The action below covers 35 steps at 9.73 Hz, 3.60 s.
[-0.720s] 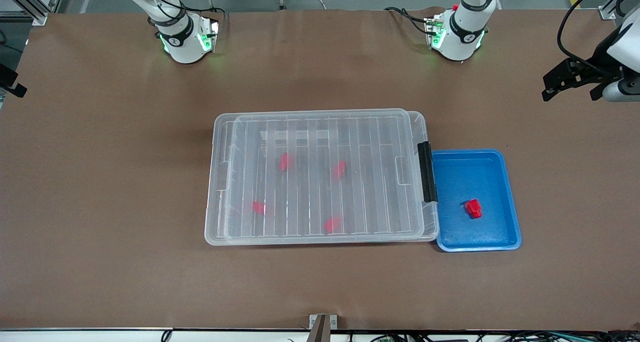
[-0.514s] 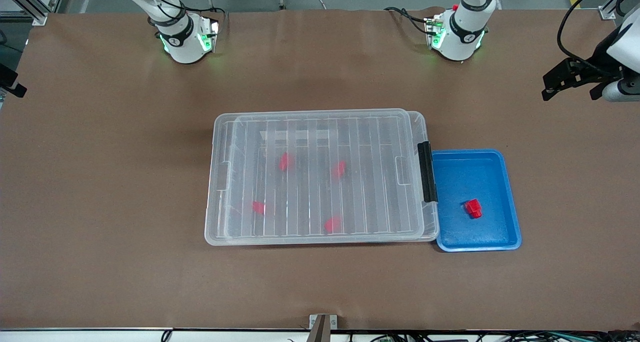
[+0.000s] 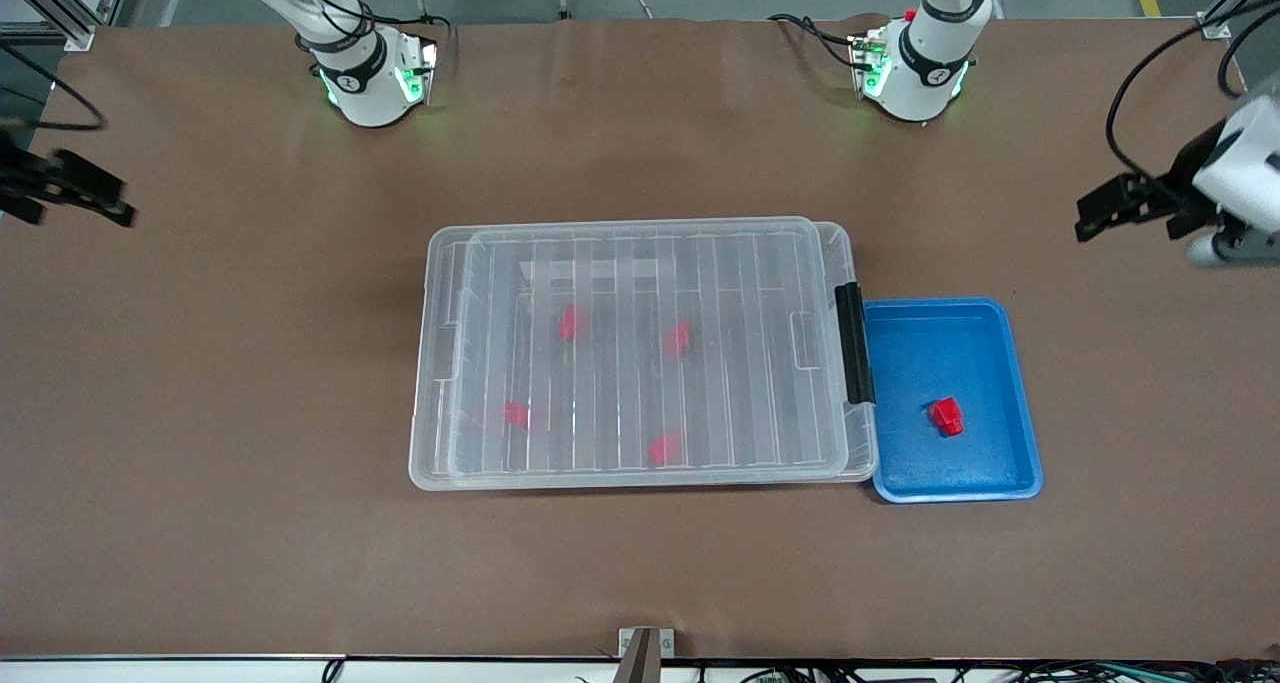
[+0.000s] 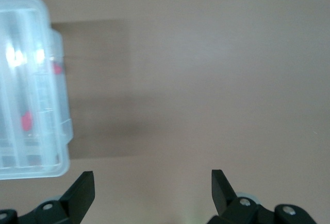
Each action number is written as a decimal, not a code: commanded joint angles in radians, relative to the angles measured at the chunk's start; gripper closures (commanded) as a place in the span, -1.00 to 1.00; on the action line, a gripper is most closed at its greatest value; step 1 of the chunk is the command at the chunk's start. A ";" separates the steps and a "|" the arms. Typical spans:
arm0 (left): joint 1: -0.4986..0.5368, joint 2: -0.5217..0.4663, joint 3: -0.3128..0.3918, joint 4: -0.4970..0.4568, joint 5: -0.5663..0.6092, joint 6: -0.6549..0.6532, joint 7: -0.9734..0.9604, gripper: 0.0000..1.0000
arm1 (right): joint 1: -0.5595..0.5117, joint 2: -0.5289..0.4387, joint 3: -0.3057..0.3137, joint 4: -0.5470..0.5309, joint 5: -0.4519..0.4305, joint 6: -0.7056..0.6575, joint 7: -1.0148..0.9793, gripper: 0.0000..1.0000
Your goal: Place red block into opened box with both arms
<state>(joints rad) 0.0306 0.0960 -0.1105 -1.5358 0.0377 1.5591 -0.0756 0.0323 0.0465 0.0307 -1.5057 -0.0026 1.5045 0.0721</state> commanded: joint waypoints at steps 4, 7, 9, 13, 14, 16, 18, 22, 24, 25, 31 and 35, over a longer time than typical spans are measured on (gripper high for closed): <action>0.022 0.192 -0.003 -0.190 0.031 0.369 -0.065 -1.00 | 0.112 0.289 0.164 -0.049 -0.104 0.294 0.210 -1.00; 0.002 0.350 -0.009 -0.191 0.036 0.533 -0.234 -1.00 | 0.103 0.366 0.164 -0.146 -0.122 0.480 0.216 -1.00; 0.003 0.444 -0.011 -0.190 0.036 0.632 -0.246 -1.00 | 0.101 0.377 0.167 -0.180 -0.117 0.531 0.215 -1.00; 0.005 0.565 -0.009 -0.182 0.036 0.784 -0.246 -0.72 | 0.098 0.397 0.167 -0.185 -0.122 0.553 0.184 -1.00; -0.001 0.593 -0.009 -0.179 0.036 0.830 -0.246 -0.63 | 0.071 0.395 0.164 -0.186 -0.123 0.546 0.131 -1.00; 0.000 0.623 -0.009 -0.181 0.036 0.881 -0.245 -0.41 | 0.037 0.395 0.164 -0.188 -0.123 0.537 0.065 -1.00; 0.000 0.623 -0.009 -0.191 0.036 0.878 -0.246 0.08 | 0.005 0.388 0.161 -0.189 -0.126 0.511 0.010 -1.00; 0.005 0.517 -0.006 -0.190 0.037 0.734 -0.251 1.00 | -0.093 0.378 0.156 -0.166 -0.128 0.418 -0.139 -1.00; -0.027 0.397 -0.011 -0.153 0.036 0.553 -0.254 0.99 | -0.133 0.372 0.156 -0.160 -0.131 0.399 -0.202 -1.00; -0.055 0.360 -0.011 -0.130 0.037 0.482 -0.278 1.00 | -0.141 0.368 0.156 -0.160 -0.143 0.398 -0.213 -1.00; -0.388 0.393 -0.020 0.026 0.120 0.314 -0.703 1.00 | -0.160 0.368 0.156 -0.136 -0.148 0.387 -0.241 -1.00; -0.480 0.517 -0.024 0.000 0.102 0.498 -0.750 1.00 | -0.158 0.359 0.161 0.029 -0.107 0.192 -0.160 -1.00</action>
<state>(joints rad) -0.4375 0.5535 -0.1360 -1.5303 0.1436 2.0132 -0.8148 -0.1150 0.4239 0.1770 -1.5683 -0.1251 1.8067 -0.1374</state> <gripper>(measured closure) 0.656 0.000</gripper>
